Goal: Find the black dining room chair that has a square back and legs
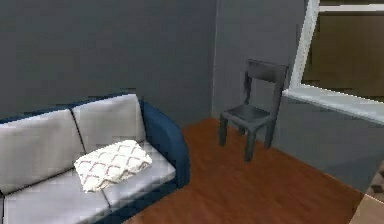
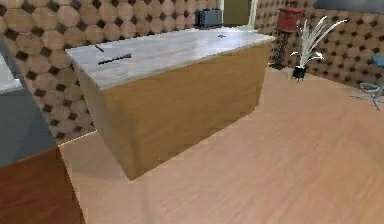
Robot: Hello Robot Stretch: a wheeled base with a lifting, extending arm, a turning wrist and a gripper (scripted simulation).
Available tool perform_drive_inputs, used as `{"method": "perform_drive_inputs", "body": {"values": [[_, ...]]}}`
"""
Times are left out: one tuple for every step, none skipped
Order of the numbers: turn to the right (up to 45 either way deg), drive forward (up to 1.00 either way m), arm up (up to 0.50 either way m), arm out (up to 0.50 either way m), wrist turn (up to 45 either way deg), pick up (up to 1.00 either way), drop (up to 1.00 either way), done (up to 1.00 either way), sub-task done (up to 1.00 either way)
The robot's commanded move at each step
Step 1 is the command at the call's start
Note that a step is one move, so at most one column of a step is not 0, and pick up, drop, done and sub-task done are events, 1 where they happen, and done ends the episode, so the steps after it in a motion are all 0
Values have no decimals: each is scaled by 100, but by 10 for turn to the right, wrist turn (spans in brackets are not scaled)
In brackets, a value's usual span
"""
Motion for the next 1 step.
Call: {"method": "perform_drive_inputs", "body": {"values": [[210,0,0,0,0,0,0,0,0]]}}
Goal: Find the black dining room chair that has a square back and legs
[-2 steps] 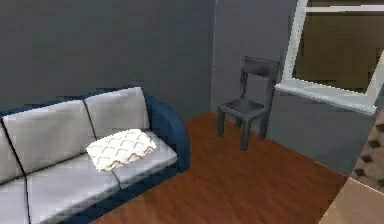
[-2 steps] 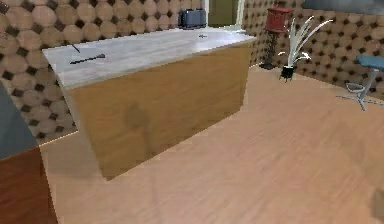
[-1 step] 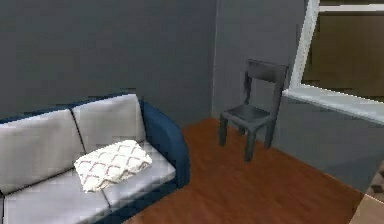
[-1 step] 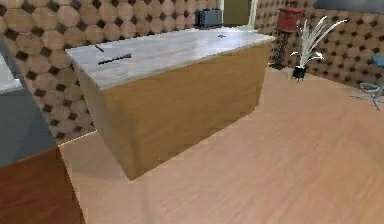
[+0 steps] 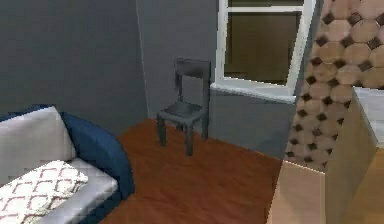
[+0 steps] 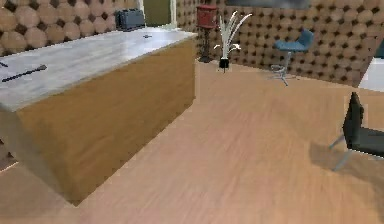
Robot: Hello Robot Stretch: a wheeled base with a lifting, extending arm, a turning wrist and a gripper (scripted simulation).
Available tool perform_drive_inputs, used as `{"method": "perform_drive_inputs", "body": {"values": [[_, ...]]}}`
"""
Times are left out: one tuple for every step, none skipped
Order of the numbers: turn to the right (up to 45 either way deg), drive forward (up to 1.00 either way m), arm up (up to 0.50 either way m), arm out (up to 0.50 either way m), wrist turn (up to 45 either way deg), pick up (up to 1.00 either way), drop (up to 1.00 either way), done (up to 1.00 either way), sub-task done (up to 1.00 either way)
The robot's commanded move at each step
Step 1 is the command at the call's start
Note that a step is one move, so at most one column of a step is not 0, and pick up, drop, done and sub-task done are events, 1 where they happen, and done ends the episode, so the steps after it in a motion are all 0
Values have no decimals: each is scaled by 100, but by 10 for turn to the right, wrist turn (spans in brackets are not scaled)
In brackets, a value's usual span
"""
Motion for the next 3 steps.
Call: {"method": "perform_drive_inputs", "body": {"values": [[0,100,0,0,0,0,0,0,0],[180,0,0,0,0,0,0,0,0],[0,5,0,0,0,0,0,0,0]]}}
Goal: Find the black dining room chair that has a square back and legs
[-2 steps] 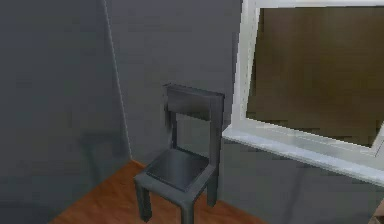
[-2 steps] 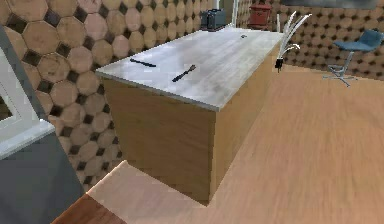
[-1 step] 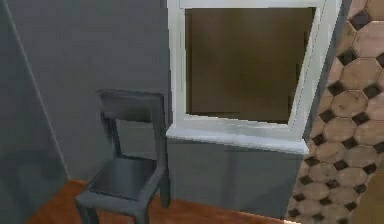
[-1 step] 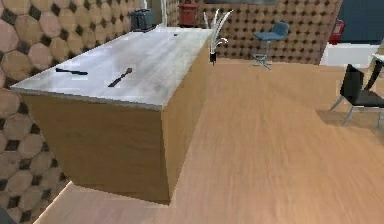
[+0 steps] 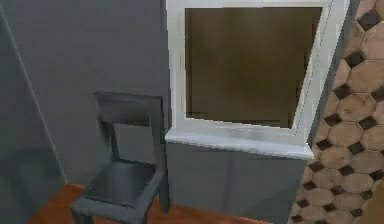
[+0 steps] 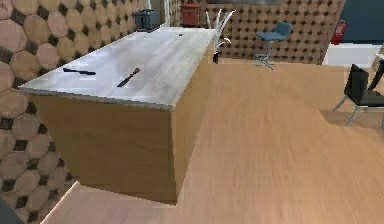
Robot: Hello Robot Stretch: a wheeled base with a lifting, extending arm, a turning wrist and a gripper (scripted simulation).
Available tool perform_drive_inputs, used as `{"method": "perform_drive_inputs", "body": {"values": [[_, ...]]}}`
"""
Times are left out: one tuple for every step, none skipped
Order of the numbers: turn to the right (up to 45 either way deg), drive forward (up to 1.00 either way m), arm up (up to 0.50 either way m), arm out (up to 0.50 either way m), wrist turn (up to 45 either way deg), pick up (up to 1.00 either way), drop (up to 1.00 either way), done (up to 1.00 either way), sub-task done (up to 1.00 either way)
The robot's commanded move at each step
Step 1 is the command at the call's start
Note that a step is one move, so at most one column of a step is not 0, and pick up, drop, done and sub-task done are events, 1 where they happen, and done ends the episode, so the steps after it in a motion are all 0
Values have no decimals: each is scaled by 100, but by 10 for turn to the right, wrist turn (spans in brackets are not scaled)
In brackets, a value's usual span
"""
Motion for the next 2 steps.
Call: {"method": "perform_drive_inputs", "body": {"values": [[-210,0,0,0,0,0,0,0,0],[0,0,0,0,0,0,0,100,0]]}}
